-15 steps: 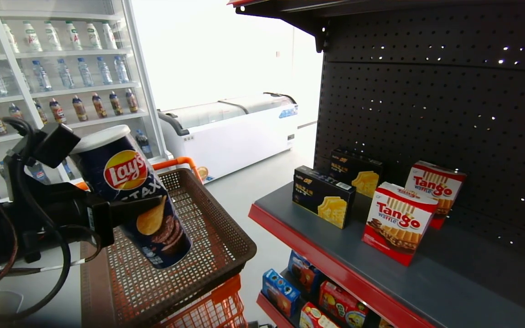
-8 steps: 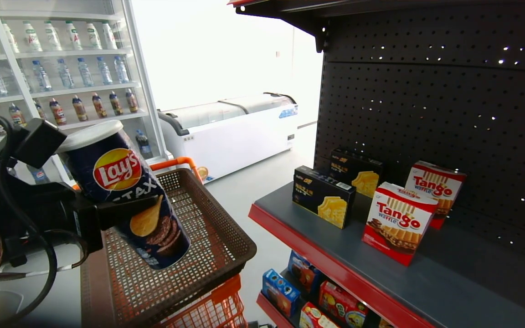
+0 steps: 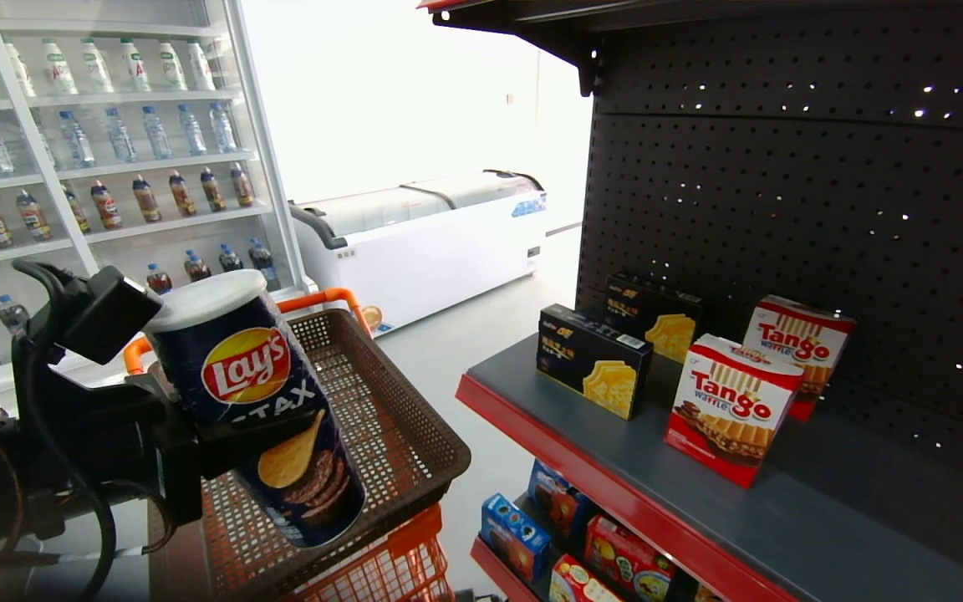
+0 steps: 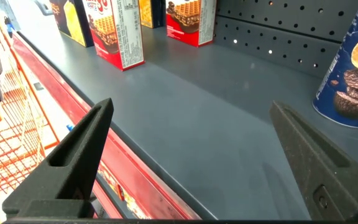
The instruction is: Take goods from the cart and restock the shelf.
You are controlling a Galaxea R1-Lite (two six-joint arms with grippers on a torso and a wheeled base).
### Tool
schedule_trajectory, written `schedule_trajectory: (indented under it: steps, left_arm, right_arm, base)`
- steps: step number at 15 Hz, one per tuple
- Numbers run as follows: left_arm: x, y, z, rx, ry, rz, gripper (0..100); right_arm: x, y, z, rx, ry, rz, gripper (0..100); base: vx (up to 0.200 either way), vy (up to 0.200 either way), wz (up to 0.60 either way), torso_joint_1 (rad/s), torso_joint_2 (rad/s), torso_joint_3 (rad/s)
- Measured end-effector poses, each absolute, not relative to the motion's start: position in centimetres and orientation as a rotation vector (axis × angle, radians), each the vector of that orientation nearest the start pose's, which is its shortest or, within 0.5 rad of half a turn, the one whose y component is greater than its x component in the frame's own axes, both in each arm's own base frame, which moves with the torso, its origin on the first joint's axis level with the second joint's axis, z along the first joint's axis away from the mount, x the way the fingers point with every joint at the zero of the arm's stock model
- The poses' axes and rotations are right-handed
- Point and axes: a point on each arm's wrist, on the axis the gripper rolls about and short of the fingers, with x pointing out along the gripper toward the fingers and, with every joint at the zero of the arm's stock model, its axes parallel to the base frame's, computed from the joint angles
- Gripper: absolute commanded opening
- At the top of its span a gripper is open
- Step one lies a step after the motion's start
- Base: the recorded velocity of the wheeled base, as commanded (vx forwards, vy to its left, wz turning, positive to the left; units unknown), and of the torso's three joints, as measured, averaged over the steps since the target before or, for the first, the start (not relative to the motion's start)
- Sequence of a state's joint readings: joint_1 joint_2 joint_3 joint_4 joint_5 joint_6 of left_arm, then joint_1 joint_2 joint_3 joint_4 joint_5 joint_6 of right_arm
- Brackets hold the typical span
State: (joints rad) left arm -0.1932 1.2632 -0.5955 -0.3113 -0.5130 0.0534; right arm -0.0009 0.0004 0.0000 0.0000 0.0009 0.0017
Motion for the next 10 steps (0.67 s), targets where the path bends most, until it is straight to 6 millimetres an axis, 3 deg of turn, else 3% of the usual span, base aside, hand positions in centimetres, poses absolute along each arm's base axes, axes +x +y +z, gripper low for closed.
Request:
schedule_trajectory:
  steps: [10]
  left_arm:
    - [17.91,-4.72,20.67,0.082,0.291,-0.732,0]
  right_arm:
    - [-2.28,0.01,7.55,0.002,0.000,0.000,100]
  base:
    - [0.000,0.000,0.00,0.000,0.00,0.000]
